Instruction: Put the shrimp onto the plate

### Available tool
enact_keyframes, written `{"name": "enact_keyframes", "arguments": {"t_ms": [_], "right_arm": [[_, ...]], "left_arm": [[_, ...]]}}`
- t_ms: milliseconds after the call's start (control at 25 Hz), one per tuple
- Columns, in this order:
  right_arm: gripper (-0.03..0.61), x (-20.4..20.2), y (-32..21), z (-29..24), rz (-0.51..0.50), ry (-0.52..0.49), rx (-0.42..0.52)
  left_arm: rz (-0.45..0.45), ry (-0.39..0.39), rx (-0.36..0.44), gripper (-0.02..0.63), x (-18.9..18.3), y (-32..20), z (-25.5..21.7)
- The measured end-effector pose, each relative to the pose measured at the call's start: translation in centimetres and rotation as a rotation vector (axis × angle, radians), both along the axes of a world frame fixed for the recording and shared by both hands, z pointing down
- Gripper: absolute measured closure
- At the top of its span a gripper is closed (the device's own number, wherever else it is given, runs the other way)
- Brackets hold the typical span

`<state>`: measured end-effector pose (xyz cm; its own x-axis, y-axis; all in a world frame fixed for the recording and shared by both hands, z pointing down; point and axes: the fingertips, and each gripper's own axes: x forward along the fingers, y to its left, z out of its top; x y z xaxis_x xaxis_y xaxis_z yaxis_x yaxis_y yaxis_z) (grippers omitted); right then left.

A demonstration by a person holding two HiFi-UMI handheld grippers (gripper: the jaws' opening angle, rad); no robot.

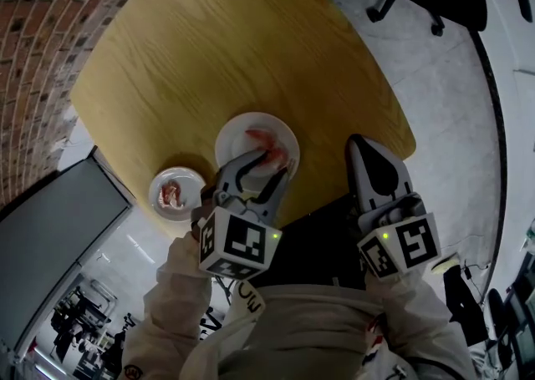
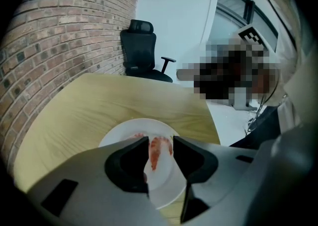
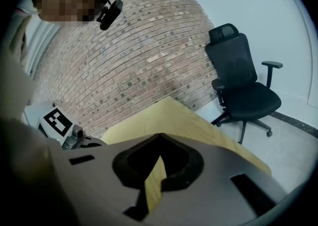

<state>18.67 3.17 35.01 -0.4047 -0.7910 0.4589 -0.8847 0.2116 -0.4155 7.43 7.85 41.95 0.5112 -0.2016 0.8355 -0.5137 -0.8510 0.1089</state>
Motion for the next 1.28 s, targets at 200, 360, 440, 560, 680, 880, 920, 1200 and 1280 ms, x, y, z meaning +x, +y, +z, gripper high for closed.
{"name": "enact_keyframes", "arguments": {"t_ms": [200, 360, 440, 560, 680, 880, 920, 1200, 1280], "right_arm": [[0.554, -2.6, -0.7, -0.7, -0.066, -0.005, 0.013], [0.554, -5.3, -1.1, -1.1, -0.128, -0.010, 0.019], [0.554, -6.8, -1.3, -1.2, -0.166, -0.012, 0.020], [0.554, -9.0, -1.3, -1.4, -0.221, -0.012, 0.018], [0.554, -11.6, -1.3, -1.7, -0.267, -0.011, 0.018], [0.554, -15.7, -1.5, -1.9, -0.356, -0.011, 0.018], [0.554, -16.5, -1.5, -1.9, -0.374, -0.012, 0.019], [0.554, -21.1, -1.1, -1.5, -0.457, -0.006, 0.008], [0.554, -22.2, -0.7, -1.4, -0.474, -0.006, 0.005]], "left_arm": [[-0.055, -0.008, 0.019, 0.457, -2.1, 0.0, -0.8], [-0.122, -0.014, 0.028, 0.456, -4.7, 0.0, -1.3], [-0.156, -0.022, 0.030, 0.457, -6.1, 0.2, -1.6], [-0.216, -0.032, 0.035, 0.456, -8.4, 0.5, -2.0], [-0.276, -0.039, 0.036, 0.457, -11.2, 0.7, -2.3], [-0.357, -0.069, 0.039, 0.456, -15.9, 1.4, -2.4], [-0.374, -0.078, 0.040, 0.456, -16.8, 1.5, -2.3], [-0.471, -0.114, 0.048, 0.457, -22.6, 2.2, -2.2], [-0.507, -0.122, 0.052, 0.457, -23.9, 2.7, -2.2]]}}
